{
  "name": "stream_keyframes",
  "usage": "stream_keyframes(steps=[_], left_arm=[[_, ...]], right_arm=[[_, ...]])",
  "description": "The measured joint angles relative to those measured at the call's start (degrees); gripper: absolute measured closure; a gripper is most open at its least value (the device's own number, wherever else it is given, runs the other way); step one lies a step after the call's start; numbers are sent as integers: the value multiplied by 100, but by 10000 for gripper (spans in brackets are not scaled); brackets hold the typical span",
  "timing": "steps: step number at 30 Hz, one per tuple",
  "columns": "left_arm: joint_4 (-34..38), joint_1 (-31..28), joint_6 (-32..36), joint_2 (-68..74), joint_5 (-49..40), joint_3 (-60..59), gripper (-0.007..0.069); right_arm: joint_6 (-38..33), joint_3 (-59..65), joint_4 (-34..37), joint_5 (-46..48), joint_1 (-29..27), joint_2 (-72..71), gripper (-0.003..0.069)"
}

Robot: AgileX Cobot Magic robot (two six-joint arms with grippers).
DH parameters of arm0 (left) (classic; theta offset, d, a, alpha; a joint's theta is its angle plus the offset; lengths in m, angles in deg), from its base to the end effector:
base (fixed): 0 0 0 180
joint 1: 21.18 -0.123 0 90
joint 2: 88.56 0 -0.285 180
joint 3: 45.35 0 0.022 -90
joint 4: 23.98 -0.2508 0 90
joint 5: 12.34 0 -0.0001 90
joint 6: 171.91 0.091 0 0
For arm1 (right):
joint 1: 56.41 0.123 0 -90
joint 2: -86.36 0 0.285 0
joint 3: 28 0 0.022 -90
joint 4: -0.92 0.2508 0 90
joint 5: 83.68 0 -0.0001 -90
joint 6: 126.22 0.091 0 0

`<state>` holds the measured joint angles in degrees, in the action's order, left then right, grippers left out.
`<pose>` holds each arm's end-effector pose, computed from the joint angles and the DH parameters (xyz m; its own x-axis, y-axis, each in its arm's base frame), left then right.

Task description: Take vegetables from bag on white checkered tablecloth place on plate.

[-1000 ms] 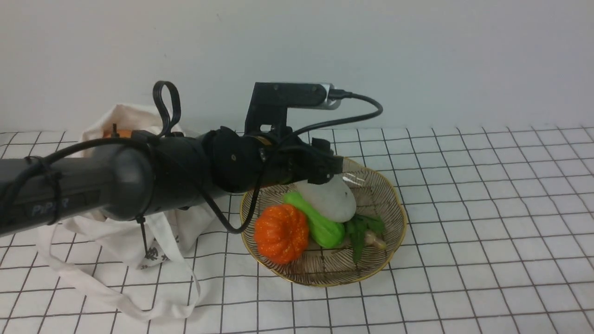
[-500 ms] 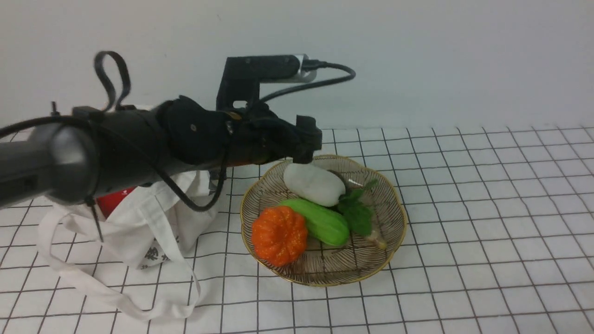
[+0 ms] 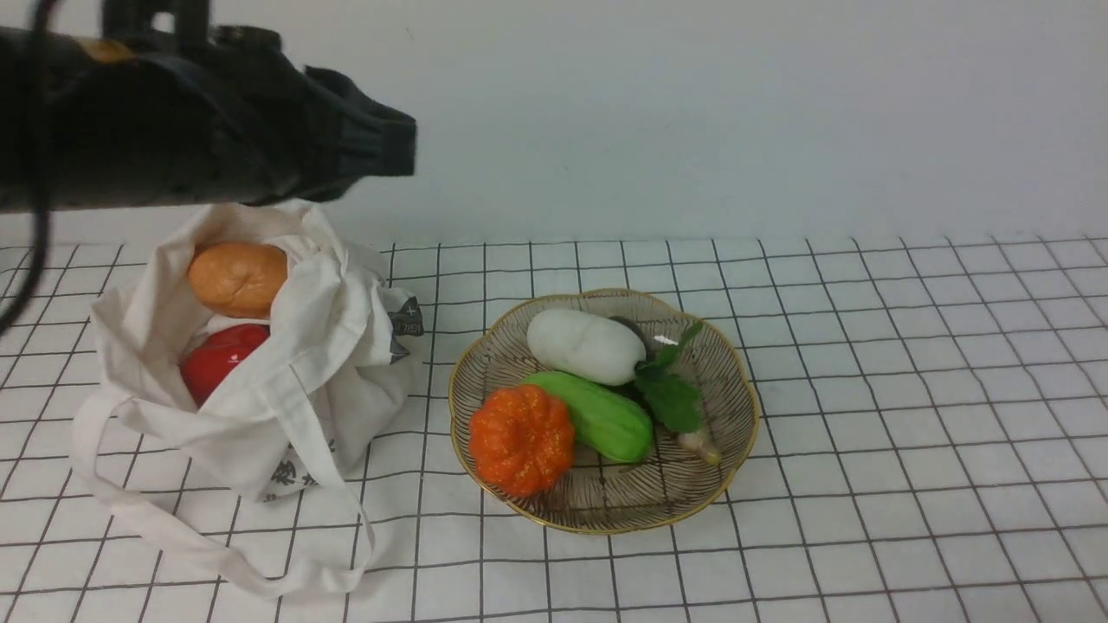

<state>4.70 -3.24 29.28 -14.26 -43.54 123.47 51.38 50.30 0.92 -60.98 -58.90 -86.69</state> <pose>0.2327 -0.0992 0.4039 -0.4128 0.0647 -0.9085 0.4885 0.8576 -0.1609 0.0517 -0.0022 0.1720 -0.3094 -0.0285 -0.9505 0.0305 0.9987 -0.0398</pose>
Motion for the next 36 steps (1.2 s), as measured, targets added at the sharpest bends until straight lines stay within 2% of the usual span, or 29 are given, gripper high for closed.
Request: stream_keyframes(steps=[5,10,17,23,29,36], left_arm=[[-619,-49,-513,-1091,-210,-77,632],[-1398,-56,-1331,-2464,-174,-785,632],[-1709,-56,-1847,-4172,-228,-1784,632],[-1738,-56,-1892,-4946,-618,-1914,632],[-2071,-56,-1880,-5310,-663,-1917,632],[-2972,-61,-1996,-5455,-905,-2434,632]], right_arm=[[0,0,0,0,0,0,675],[0,0,0,0,0,0,675],[0,0,0,0,0,0,675],[0,0,0,0,0,0,675],[0,0,0,0,0,0,675],[0,0,0,0,0,0,675]])
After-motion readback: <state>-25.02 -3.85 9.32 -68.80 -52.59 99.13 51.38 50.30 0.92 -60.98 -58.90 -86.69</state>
